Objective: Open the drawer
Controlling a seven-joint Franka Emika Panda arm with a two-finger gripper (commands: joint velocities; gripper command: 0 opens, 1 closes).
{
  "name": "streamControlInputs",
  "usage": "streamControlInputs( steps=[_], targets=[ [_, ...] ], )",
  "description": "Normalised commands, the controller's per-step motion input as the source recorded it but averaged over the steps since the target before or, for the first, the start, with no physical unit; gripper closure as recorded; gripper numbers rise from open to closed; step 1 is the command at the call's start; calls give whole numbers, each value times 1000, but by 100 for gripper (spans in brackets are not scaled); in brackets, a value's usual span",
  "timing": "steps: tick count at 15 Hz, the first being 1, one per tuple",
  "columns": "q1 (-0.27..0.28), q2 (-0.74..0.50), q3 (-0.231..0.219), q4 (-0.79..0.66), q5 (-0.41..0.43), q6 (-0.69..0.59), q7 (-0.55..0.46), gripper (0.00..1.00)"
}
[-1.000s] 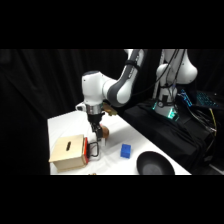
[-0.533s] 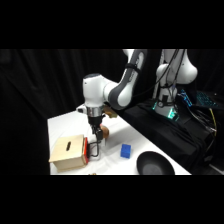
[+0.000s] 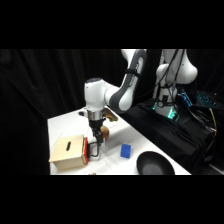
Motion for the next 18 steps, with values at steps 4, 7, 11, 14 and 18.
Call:
streamControlInputs(
  steps=[4,7,11,14,18],
  targets=[
    [56,121,-14,153,70,116,75,0],
    [45,167,-14,229,70,75,60,0],
    [18,155,-23,220,78,61,40,0],
    [-14,125,-18,150,90,77,8,0],
    [-29,74,-3,79,93,97,-11,0]
  ],
)
